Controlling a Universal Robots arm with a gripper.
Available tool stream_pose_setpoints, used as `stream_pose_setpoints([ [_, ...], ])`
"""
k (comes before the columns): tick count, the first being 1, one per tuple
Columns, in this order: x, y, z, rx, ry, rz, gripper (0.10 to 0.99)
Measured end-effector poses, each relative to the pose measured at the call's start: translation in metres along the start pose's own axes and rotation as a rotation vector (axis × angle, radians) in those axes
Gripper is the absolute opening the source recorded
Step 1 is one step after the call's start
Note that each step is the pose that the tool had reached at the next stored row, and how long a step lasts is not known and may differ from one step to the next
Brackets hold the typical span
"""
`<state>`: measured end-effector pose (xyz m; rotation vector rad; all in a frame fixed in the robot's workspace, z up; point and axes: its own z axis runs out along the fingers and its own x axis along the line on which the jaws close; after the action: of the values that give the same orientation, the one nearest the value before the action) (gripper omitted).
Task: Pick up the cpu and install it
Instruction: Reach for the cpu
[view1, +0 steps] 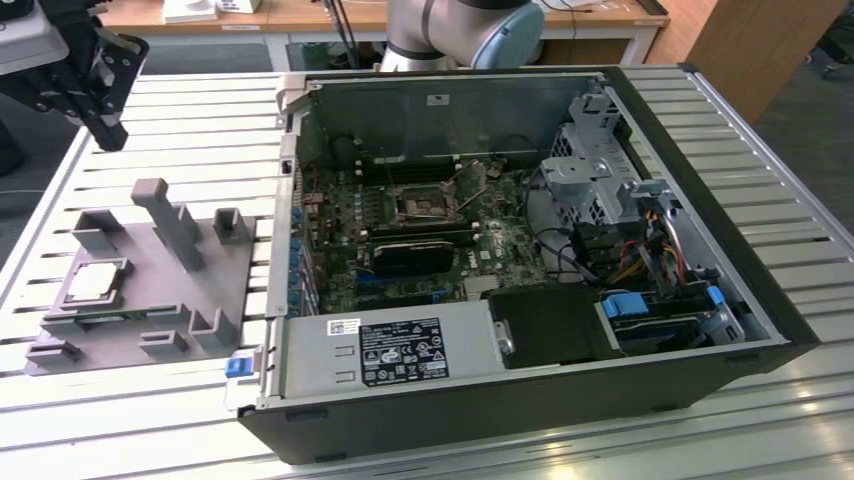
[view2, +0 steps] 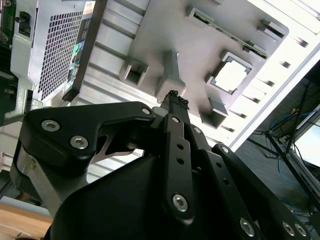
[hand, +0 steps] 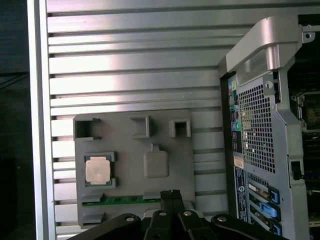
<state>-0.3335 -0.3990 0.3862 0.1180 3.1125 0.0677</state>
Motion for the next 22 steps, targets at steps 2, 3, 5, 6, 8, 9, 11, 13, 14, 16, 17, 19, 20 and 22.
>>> stream_pose_setpoints([
  [2,0.0008,-0.0001,0.0001,0.000,0.0000,0.000,0.106],
  [3,0.0013,-0.0001,0.0001,0.000,0.0000,0.000,0.106],
  [5,0.0021,-0.0002,0.0001,0.000,0.0000,0.000,0.106],
  [6,0.0024,-0.0002,0.0001,0.000,0.0001,0.000,0.106],
  [8,0.0033,-0.0002,0.0002,0.000,0.0001,0.000,0.106],
  [9,0.0038,-0.0003,0.0002,0.000,0.0001,0.000,0.106],
  [11,0.0046,-0.0003,0.0003,0.000,0.0000,0.000,0.106],
  [13,0.0054,-0.0004,0.0004,0.000,0.0000,0.000,0.106],
  [14,0.0059,-0.0005,0.0005,0.000,0.0001,0.000,0.106],
  [16,0.0067,-0.0005,0.0005,0.000,0.0000,0.000,0.106],
  [17,0.0071,-0.0006,0.0006,0.000,0.0001,0.000,0.106],
  [19,0.0080,-0.0006,0.0006,0.000,0.0001,0.000,0.106],
  [20,0.0085,-0.0007,0.0007,0.000,0.0001,0.000,0.106],
  [22,0.0095,-0.0007,0.0008,0.000,0.0001,0.000,0.106],
])
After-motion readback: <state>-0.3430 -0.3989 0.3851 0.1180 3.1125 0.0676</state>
